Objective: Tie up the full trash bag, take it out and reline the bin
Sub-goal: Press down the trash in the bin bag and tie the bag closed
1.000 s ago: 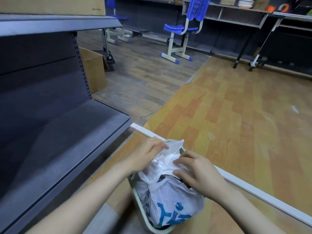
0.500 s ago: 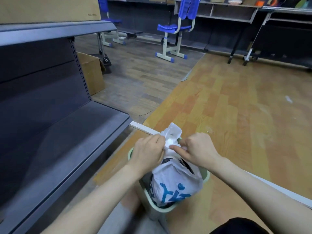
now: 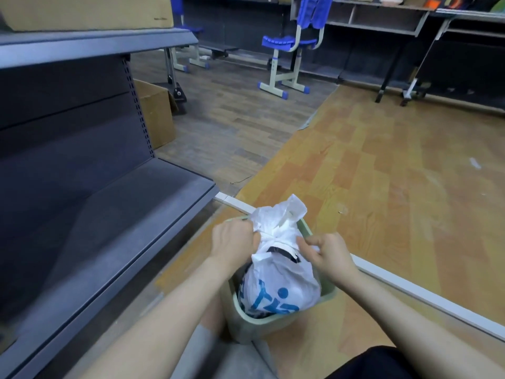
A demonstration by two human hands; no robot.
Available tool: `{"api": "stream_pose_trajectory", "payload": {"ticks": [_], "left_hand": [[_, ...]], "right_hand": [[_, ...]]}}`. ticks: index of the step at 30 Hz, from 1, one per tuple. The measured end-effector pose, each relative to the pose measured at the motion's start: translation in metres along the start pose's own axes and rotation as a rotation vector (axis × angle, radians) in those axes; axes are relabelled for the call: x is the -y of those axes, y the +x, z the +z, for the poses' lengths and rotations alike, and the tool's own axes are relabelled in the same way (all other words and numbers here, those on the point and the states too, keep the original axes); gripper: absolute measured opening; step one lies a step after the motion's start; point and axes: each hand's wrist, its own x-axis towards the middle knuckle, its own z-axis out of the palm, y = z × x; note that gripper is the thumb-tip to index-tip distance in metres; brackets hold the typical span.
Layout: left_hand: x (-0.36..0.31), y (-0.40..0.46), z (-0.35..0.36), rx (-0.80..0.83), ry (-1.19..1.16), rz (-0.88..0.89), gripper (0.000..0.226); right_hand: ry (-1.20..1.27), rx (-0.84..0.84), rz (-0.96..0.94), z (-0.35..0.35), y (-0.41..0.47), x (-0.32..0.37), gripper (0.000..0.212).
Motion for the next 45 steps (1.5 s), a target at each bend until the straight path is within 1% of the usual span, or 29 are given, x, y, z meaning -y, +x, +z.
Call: {"api": "stream_pose_trajectory", "payload": {"ticks": [2,4,5,7,9,11,14,15,17,18,20,22,25,29,32,34,35,37,40,41,42,44,45], "left_hand": [[0.004,-0.004,-0.003,-0.039,-0.029,0.020,0.024],[0.017,-0.007,-0.005,-0.098,-0.156,0.078,0.026],[0.022,-0.010,-0.007,-0.103,-0.270,0.112,0.027],[0.029,-0.013,-0.010,-0.096,-0.610,0.167,0.033],[0.026,-0.014,-0.010,-0.029,-0.932,0.121,0.035],[0.019,-0.014,-0.003,0.044,-1.156,0.022,0.035],[0.010,-0.013,0.008,0.014,-1.380,-0.055,0.038],[0.008,-0.014,0.009,-0.008,-1.399,-0.071,0.040],[0.003,-0.016,0.007,-0.039,-1.352,-0.091,0.040],[0.000,-0.017,0.006,-0.036,-1.342,-0.089,0.039],[-0.008,-0.020,0.005,-0.007,-1.359,-0.081,0.037],[-0.016,-0.021,0.004,0.014,-1.367,-0.086,0.036],[-0.022,-0.020,0.004,-0.007,-1.332,-0.065,0.037],[-0.010,-0.018,0.007,-0.138,-1.160,-0.031,0.044],[-0.004,-0.023,-0.001,-0.245,-1.135,-0.008,0.043],[-0.006,-0.025,0.002,-0.277,-1.125,-0.014,0.043],[-0.008,-0.027,0.005,-0.246,-1.133,-0.035,0.043],[-0.012,-0.035,0.013,-0.171,-1.161,-0.080,0.042],[-0.015,-0.046,0.015,-0.087,-1.191,-0.098,0.042],[-0.015,-0.049,0.014,-0.059,-1.210,-0.101,0.041],[-0.016,-0.051,0.011,-0.033,-1.232,-0.094,0.038],[-0.015,-0.052,0.009,0.015,-1.282,-0.056,0.033],[-0.013,-0.051,0.009,0.035,-1.307,-0.043,0.031]], "right_hand": [[-0.097,0.039,0.017,-0.003,-0.001,0.002,0.051],[-0.216,0.089,0.035,-0.009,0.001,0.011,0.053],[-0.246,0.118,0.050,-0.010,0.001,0.015,0.051],[-0.326,0.177,0.070,-0.011,0.000,0.025,0.041],[-0.363,0.219,0.053,-0.007,0.002,0.041,0.034],[-0.358,0.239,0.035,-0.001,0.005,0.058,0.038],[-0.386,0.246,0.061,0.013,0.005,0.074,0.038],[-0.349,0.248,0.086,0.015,0.006,0.076,0.034],[-0.145,0.259,0.143,0.012,0.010,0.074,0.028],[-0.011,0.264,0.182,0.007,0.013,0.070,0.030],[0.217,0.213,0.258,-0.001,0.016,0.061,0.038],[0.317,0.149,0.292,-0.003,0.013,0.055,0.040],[0.327,0.074,0.286,-0.004,0.006,0.053,0.037],[0.062,0.074,0.134,-0.008,0.003,0.056,0.040],[0.055,0.076,0.015,-0.012,0.001,0.061,0.040],[0.082,0.101,-0.016,-0.010,0.000,0.052,0.032],[0.088,0.129,-0.010,-0.009,-0.003,0.046,0.027],[0.083,0.158,0.029,-0.005,-0.014,0.034,0.028],[0.092,0.182,0.052,-0.004,-0.028,0.030,0.030],[0.145,0.189,0.071,-0.004,-0.029,0.033,0.032],[0.246,0.199,0.115,-0.004,-0.028,0.037,0.035],[0.459,0.234,0.226,-0.003,-0.025,0.045,0.041],[0.539,0.246,0.284,-0.002,-0.024,0.050,0.040]]}}
